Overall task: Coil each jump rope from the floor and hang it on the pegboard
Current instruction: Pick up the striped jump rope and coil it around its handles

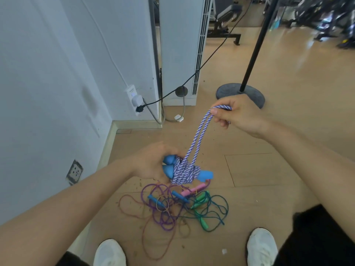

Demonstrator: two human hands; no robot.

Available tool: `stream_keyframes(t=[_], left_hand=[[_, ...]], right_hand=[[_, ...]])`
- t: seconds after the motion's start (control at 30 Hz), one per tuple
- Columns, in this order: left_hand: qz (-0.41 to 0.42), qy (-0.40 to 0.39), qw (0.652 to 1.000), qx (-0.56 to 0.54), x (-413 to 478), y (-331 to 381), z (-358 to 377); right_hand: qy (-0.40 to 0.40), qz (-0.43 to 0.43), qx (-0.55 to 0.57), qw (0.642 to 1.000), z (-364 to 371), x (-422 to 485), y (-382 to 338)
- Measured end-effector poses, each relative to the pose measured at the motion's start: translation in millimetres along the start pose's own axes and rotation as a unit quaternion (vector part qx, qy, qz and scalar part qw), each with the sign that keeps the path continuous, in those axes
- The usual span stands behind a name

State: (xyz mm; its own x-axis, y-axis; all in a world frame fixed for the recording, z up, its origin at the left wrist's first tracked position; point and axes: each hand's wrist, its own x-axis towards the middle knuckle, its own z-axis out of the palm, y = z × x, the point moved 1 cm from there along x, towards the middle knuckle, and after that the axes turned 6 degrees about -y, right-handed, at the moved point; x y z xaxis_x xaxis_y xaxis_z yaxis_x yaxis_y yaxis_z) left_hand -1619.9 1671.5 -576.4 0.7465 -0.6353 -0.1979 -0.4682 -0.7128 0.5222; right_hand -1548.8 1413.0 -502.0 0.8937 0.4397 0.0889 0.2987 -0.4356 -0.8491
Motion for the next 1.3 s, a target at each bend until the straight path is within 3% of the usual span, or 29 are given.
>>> stream_keyframes(t=[0.17,0.37,0.57,0.77,0.97,1.03,1.1,1.17,1.23,1.3], left_hand=[[0.014,-0.016,0.953,-0.303,-12,24,-25],[0.052,0.081,0.823,-0.560,-17,24,-38],[0.016,0.176,0.714,-0.677,-7,19,-46],[-0.026,0.216,0.672,-0.708,-9,13,-52],[-0.126,0.263,0.653,-0.699,-9,6,-53],[-0.159,0.283,0.641,-0.696,-9,1,-52],[-0.191,0.310,0.644,-0.673,-10,-1,-53],[-0.228,0.349,0.695,-0.587,-12,0,-52],[-0.233,0.379,0.751,-0.487,-12,5,-49],[-0.209,0.389,0.796,-0.414,-11,11,-45]], right_hand=[[-0.002,0.098,0.148,0.984,-32,10,21],[-0.001,0.143,0.188,0.972,-26,10,34],[-0.066,0.186,0.185,0.963,3,8,33],[-0.135,0.194,0.238,0.942,33,0,27],[-0.087,0.125,0.344,0.926,40,-12,4],[-0.109,0.120,0.299,0.941,41,-17,0],[-0.127,0.101,0.179,0.970,46,-24,0],[-0.106,0.025,0.012,0.994,54,-29,0],[-0.087,-0.084,-0.129,0.984,62,-35,-3],[-0.096,-0.148,-0.138,0.974,68,-40,-10]])
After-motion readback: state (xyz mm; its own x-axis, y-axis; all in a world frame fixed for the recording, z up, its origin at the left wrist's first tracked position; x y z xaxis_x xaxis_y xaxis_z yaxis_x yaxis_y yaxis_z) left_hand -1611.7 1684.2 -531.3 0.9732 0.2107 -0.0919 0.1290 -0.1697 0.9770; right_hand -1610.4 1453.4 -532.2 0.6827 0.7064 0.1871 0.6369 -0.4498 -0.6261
